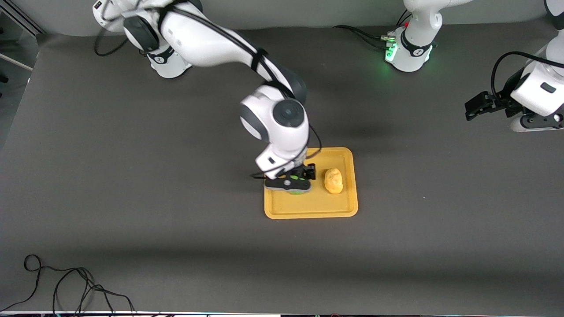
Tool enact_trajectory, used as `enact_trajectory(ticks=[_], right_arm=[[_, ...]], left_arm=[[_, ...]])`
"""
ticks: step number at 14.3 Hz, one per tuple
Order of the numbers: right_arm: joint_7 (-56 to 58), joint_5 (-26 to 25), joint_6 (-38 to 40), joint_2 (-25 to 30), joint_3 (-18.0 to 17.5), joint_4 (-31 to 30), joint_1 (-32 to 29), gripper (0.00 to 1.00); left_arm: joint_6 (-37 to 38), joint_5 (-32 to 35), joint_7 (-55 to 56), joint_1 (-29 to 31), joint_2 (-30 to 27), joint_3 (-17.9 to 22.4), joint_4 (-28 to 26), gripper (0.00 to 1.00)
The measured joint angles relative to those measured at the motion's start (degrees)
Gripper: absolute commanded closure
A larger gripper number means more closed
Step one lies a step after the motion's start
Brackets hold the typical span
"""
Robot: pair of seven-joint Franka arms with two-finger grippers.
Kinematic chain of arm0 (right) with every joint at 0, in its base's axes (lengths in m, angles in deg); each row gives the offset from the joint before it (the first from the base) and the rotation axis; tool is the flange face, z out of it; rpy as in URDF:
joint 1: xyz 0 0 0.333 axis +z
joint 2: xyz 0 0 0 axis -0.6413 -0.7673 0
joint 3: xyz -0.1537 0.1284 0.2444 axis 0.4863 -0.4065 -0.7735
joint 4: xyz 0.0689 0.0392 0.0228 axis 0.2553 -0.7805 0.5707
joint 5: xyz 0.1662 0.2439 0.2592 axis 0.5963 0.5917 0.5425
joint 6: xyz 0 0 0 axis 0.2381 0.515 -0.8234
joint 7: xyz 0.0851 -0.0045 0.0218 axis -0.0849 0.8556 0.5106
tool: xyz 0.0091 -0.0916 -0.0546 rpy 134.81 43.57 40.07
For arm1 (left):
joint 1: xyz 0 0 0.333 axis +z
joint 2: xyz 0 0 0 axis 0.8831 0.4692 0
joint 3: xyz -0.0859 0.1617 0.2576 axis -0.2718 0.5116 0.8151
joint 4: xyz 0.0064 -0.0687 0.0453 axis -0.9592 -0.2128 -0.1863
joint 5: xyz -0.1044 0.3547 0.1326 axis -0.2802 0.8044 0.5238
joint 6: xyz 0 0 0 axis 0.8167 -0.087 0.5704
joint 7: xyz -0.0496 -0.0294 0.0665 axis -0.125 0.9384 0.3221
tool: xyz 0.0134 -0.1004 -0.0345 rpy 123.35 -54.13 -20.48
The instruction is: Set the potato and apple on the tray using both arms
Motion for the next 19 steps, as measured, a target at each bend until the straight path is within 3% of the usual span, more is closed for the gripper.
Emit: enact_trajectory(ticks=[4, 6, 13, 16, 19], right_arm=[[10.94, -0.01, 12.35, 10.12, 0.08, -0.91, -5.40, 0.00], [17.07, -0.01, 15.08, 15.57, 0.13, -4.76, -8.85, 0.00], [31.66, 2.70, 15.54, 36.79, 0.19, -26.62, -23.39, 0.00], [39.33, 4.37, 15.51, 43.40, 0.19, -33.60, -30.63, 0.00], [43.76, 4.54, 15.43, 46.66, 0.17, -37.14, -35.38, 0.00]], left_arm=[[-1.10, 0.00, 0.03, -0.09, -0.01, -0.10, 0.67, 0.00], [-1.16, 0.00, 0.03, -0.09, 0.00, -0.04, 0.72, 0.00], [-2.60, 0.00, 0.03, -0.09, 0.01, -0.09, 0.82, 0.00], [-3.26, 0.00, 0.03, -0.09, 0.01, -0.10, 0.86, 0.00], [-3.61, 0.00, 0.03, -0.10, 0.02, -0.14, 0.90, 0.00]])
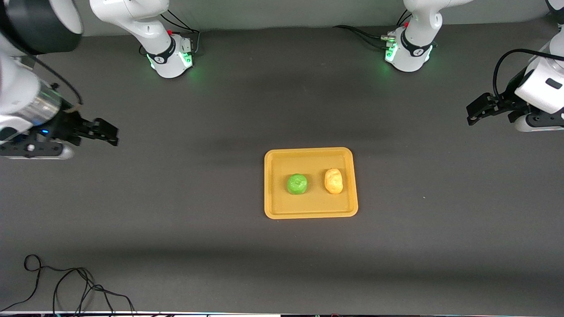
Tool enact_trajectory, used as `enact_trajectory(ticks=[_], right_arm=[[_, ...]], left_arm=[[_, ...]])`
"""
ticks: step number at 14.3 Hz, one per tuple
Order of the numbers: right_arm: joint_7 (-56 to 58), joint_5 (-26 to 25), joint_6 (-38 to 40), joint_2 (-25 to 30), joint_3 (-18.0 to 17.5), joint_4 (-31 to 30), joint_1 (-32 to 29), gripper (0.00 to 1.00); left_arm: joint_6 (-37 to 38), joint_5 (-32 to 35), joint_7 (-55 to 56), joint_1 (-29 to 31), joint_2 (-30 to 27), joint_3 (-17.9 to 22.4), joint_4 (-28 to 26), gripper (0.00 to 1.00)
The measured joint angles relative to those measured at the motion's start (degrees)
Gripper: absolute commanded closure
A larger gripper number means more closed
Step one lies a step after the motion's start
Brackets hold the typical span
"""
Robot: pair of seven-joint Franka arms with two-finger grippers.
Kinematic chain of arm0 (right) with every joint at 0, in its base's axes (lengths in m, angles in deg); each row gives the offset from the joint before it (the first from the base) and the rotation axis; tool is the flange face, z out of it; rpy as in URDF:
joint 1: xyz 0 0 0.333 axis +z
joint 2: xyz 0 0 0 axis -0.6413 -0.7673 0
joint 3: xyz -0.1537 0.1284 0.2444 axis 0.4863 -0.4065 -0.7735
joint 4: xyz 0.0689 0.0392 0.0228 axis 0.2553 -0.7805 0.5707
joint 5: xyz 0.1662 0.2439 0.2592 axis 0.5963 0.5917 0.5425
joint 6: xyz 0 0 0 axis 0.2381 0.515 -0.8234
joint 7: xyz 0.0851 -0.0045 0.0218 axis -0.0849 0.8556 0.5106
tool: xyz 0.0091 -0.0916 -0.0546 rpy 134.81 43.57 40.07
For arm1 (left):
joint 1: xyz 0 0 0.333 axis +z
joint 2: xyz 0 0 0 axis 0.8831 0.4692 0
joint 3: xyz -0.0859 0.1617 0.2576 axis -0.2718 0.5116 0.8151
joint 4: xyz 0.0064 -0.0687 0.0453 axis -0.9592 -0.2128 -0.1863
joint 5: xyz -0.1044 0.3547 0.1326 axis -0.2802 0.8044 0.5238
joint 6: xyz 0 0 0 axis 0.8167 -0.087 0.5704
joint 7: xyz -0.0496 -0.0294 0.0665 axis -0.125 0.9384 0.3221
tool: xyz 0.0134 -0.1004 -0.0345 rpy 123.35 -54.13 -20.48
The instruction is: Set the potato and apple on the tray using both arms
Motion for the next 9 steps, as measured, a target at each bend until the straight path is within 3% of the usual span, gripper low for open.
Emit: enact_trajectory(ticks=[4, 9], right_arm=[[4.68, 0.01, -0.03, 0.39, 0.24, -0.75, -4.93, 0.00], [6.85, 0.01, -0.16, 0.42, 2.45, -0.91, -5.38, 0.00]], left_arm=[[-0.34, 0.00, 0.00, -0.01, 0.00, -0.03, 0.01, 0.00], [-0.48, -0.01, 0.00, -0.02, 0.00, -0.03, 0.01, 0.00]])
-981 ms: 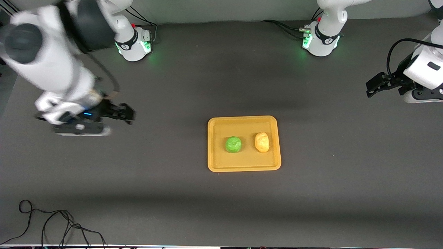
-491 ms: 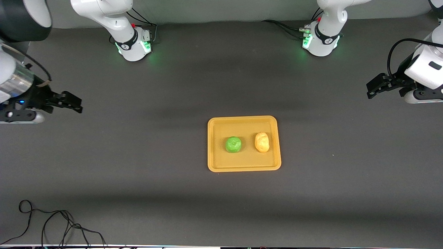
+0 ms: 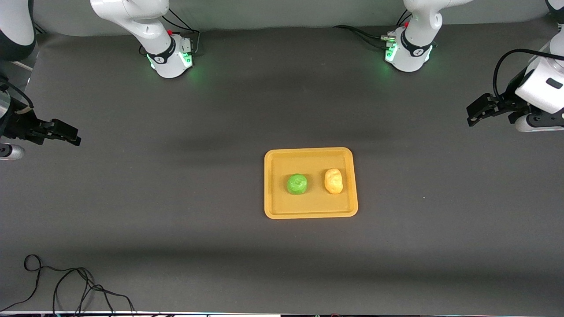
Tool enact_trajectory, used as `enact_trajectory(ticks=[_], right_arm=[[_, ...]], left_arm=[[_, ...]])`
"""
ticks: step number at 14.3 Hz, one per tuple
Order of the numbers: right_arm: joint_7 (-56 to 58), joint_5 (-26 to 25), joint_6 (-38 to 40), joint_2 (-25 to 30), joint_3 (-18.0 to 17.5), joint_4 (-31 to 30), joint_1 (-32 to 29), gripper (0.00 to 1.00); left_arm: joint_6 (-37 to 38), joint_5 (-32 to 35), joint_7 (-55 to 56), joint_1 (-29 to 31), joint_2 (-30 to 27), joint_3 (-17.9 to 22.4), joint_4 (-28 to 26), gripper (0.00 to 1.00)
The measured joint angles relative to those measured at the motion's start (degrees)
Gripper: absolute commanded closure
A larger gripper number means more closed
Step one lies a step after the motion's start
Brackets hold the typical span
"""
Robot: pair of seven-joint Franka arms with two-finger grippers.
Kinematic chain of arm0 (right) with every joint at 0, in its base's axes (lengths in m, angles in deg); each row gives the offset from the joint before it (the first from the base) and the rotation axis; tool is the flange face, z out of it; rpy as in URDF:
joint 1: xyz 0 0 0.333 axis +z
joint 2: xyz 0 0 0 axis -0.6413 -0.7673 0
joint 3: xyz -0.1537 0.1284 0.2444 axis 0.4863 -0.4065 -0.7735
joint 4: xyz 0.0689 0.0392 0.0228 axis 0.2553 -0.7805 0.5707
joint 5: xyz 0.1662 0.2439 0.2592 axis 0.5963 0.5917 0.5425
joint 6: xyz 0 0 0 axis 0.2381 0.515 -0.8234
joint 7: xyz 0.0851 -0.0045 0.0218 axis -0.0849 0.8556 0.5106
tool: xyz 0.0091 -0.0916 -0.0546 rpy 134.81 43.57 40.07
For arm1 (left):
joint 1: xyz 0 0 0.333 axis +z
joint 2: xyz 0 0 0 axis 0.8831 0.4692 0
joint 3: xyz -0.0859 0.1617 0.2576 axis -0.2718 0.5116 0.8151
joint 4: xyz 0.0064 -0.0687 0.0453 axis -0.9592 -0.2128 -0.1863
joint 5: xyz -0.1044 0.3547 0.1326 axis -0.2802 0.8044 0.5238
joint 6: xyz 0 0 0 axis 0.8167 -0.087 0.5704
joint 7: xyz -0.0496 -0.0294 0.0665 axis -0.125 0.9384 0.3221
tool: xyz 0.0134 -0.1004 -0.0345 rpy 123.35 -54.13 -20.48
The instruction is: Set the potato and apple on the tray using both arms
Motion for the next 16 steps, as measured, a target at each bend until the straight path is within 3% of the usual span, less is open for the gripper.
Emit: enact_trajectory(ticks=[16], right_arm=[[0.73, 1.80, 5.92, 0.53, 0.22, 0.62, 0.18, 0.00]], left_arm=[[-0.02, -0.05, 0.01, 0.00, 0.00, 0.02, 0.00, 0.00]])
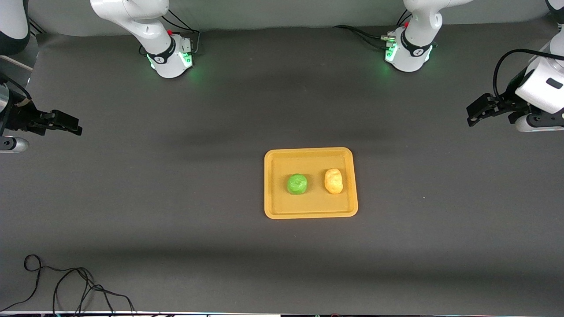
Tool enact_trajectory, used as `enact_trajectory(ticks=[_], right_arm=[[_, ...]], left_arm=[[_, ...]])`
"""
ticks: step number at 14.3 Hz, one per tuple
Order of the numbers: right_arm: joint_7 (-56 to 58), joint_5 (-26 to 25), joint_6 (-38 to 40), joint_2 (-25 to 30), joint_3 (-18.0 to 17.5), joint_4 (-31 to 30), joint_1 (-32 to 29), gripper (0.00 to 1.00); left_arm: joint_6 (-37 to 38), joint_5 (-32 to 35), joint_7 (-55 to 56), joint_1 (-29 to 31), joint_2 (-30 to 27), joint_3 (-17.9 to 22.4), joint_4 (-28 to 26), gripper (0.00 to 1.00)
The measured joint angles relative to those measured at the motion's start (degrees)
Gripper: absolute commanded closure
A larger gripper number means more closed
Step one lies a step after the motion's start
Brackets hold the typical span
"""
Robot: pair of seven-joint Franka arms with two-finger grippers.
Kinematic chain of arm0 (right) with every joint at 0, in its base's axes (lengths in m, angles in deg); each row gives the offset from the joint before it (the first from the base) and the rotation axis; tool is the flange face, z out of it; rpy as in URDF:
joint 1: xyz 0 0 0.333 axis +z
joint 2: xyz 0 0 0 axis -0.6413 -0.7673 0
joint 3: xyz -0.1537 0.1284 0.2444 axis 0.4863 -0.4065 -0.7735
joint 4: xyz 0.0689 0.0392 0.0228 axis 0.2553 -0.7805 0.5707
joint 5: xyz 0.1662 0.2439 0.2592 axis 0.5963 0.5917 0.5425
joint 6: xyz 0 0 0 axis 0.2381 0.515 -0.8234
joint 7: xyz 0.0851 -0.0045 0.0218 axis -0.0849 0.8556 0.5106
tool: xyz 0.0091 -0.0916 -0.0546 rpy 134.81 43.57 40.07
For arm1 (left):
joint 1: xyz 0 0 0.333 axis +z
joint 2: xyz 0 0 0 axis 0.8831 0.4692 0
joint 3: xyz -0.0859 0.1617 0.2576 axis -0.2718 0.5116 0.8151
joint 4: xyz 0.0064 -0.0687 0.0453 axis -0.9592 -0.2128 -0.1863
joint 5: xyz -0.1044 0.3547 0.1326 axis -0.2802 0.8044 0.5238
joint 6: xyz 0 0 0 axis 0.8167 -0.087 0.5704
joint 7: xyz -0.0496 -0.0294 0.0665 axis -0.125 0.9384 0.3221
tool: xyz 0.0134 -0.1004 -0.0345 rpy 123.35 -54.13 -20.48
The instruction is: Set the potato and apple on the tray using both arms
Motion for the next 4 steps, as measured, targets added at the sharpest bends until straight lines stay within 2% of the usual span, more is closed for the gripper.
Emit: enact_trajectory(ticks=[4], right_arm=[[0.00, 0.48, 0.20, 0.00, 0.16, 0.00, -0.01, 0.00]], left_arm=[[0.00, -0.02, 0.00, 0.00, 0.00, 0.00, 0.00, 0.00]])
